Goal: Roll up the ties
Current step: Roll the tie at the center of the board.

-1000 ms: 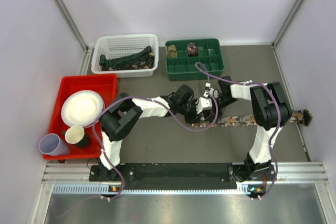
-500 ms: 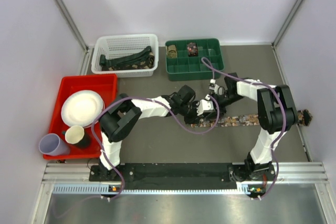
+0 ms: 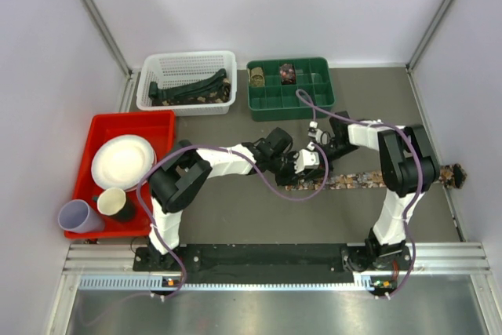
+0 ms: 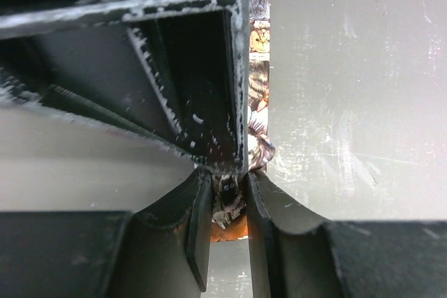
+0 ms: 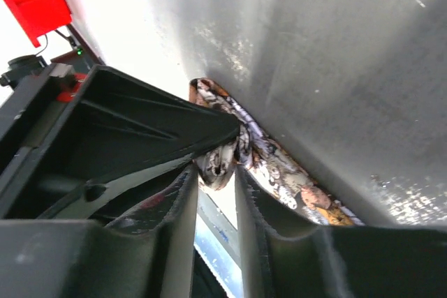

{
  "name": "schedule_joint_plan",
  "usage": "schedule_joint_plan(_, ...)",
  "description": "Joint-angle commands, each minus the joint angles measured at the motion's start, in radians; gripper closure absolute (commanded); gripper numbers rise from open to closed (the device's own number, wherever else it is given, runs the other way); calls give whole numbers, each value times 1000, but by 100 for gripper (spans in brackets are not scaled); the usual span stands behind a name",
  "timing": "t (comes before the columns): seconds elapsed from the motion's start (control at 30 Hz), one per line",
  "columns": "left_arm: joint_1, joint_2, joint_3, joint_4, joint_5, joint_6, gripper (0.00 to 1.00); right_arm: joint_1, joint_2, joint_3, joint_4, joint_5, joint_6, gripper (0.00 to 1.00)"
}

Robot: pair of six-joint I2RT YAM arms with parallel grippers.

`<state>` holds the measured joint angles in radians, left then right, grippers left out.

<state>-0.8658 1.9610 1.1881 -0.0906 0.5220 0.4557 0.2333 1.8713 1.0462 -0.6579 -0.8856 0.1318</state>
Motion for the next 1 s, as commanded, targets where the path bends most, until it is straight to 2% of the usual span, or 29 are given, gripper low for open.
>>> schedule_joint_plan(0.0, 1, 45, -28, -155, -73, 14, 72, 9, 2, -9, 27, -1, -15, 80)
schedule_joint_plan(0.03, 1, 45, -27, -153, -74, 11, 72, 9, 6, -8, 21, -4, -17, 82)
schedule_joint_plan(0.1, 1, 47, -27, -152, -74, 9, 68, 9, 11, -6, 26, -6, -18, 97)
schedule_joint_plan(0.13, 1, 47, -25, -150, -74, 2, 65, 9, 11, -5, 26, -4, -17, 100)
schedule_joint_plan(0.17, 1, 49, -25, -144, -74, -2, 58, 9, 15, -3, 24, 0, -17, 100)
schedule_joint_plan(0.2, 1, 46, -28, -137, -73, -12, 43, 9, 17, -2, 23, 13, -18, 100)
schedule_joint_plan(0.27, 7, 27, -44, -107, -71, -37, 33, 3, 20, -3, 17, 43, -21, 100)
schedule_joint_plan(0.3, 8, 16, -60, -69, -71, -41, 24, 1, 23, -2, 18, 48, -30, 100)
schedule_joint_plan(0.4, 8, -4, -68, -32, -86, -35, 18, -5, 19, 0, 3, 50, -44, 100)
schedule_joint_plan(0.6, -12, 27, -16, -37, -160, 26, 17, -5, 9, 3, -12, 37, -66, 100)
schedule_joint_plan(0.8, -30, 101, 60, -110, -154, 66, 17, -5, -3, 3, -11, 14, -75, 100)
schedule_joint_plan(0.83, -33, 114, 68, -138, -149, 70, 18, -6, -4, 5, -12, 11, -77, 100)
schedule_joint_plan(0.97, -36, 112, 58, -188, -142, 110, 35, -5, -12, 14, -17, 1, -75, 100)
